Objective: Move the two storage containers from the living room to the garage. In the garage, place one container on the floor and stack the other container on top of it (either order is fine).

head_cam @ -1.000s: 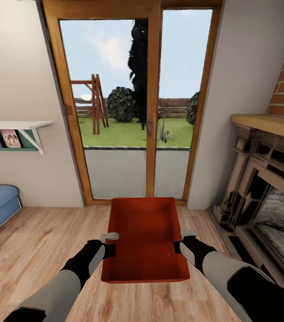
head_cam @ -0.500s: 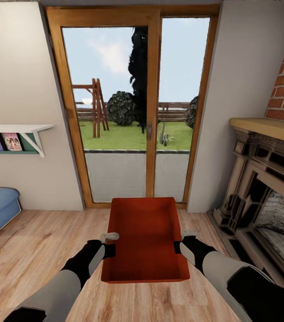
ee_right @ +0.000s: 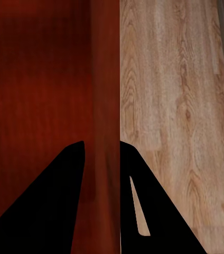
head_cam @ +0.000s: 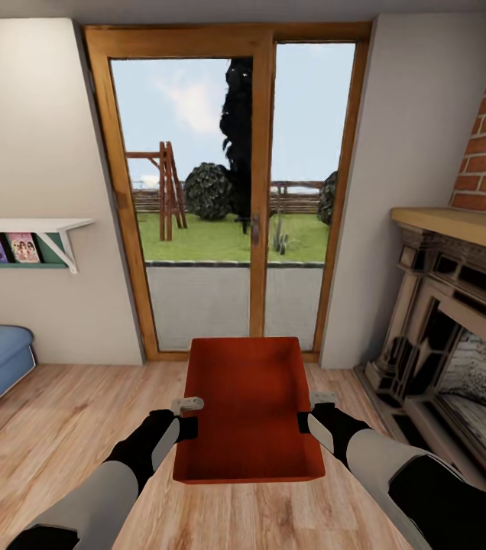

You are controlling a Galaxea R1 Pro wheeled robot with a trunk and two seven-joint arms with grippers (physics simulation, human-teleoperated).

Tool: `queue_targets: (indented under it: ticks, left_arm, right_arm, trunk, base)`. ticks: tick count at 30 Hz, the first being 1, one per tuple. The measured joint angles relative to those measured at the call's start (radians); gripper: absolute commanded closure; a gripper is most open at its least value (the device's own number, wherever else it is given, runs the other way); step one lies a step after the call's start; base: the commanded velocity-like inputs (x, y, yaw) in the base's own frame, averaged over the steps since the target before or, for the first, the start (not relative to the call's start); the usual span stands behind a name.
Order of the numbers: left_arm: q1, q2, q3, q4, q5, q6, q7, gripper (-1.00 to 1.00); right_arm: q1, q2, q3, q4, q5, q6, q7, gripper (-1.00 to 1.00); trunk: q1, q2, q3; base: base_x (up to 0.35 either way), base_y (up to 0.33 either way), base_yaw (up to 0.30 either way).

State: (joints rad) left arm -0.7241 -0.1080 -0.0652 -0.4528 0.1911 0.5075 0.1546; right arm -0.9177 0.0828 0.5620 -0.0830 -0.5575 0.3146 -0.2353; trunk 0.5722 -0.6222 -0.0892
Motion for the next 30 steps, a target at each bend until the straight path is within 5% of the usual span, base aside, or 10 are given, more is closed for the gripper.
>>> queue_targets:
  ticks: [30]
  left_arm:
    - [0.000, 0.000, 0.001, 0.000, -0.002, 0.000, -0.001, 1.00]
  right_arm:
    - [0.000, 0.000, 0.001, 0.000, -0.001, 0.000, 0.000, 1.00]
  trunk:
    - [0.000, 0.000, 0.047]
  base:
    - [0.000, 0.000, 0.000]
